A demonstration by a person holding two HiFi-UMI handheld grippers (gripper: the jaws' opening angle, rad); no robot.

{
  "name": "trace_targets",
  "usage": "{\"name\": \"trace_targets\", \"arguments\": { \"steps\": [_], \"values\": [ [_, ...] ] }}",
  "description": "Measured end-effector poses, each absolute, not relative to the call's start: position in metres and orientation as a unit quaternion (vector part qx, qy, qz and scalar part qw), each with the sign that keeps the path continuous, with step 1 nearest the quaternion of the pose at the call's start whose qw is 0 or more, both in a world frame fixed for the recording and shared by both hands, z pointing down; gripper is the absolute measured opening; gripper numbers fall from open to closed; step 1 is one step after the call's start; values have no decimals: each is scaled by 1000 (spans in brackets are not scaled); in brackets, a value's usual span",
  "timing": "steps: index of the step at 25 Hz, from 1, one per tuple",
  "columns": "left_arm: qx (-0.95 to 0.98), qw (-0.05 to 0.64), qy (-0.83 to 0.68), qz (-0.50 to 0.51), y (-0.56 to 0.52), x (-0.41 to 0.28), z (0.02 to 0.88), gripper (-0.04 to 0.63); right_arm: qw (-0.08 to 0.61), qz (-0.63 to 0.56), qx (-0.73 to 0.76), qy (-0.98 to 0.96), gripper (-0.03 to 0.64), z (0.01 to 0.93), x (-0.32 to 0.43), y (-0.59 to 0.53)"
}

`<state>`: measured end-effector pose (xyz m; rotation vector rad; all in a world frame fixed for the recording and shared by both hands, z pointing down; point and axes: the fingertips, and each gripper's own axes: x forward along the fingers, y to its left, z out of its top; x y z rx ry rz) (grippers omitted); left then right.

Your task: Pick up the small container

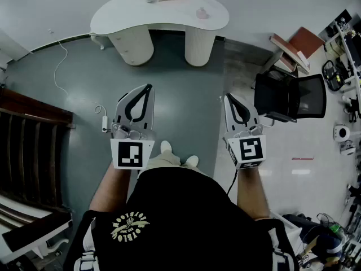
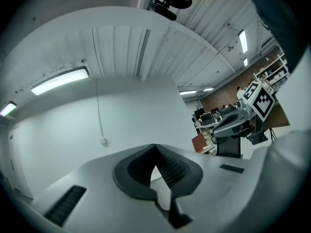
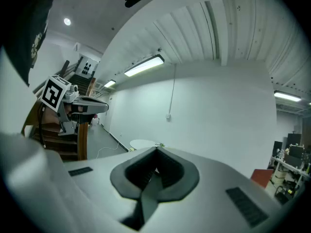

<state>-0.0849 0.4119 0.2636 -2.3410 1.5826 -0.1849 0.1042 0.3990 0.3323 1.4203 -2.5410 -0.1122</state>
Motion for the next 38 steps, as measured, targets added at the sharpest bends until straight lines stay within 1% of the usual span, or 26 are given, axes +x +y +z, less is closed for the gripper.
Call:
{"name": "trace_targets", "arguments": {
  "steps": [3,8,14,16,17,18,19,20,26,32,38],
  "values": [
    [-819,159,544,-92,407,-90,270,8,114,-32,481,-869,28,331,97,393],
    [-826,136,541,-78,384,-105,276,8,116,-28,482,-868,29,335,77,365],
    [-831,136,533,-74,355,-125,273,9,45,-24,503,-863,31,308,64,349],
    [-833,146,530,-62,344,-132,265,8,39,-30,501,-864,35,305,54,344],
    [-834,149,529,-53,340,-136,261,9,45,-30,497,-866,62,306,48,340],
    [-835,148,529,-40,336,-141,258,9,54,-28,491,-869,162,309,41,337],
    [-837,144,528,-27,333,-146,254,9,62,-25,486,-872,243,312,34,333],
    [-840,140,524,-14,331,-149,252,8,69,-23,484,-872,253,314,29,330],
    [-866,132,482,-5,317,-173,259,8,82,-19,506,-859,256,311,7,319],
    [-865,103,490,12,304,-192,266,9,107,-12,509,-854,256,318,-5,318],
    [-849,105,518,7,290,-198,268,8,100,-15,520,-848,256,312,3,312]
  ]
}}
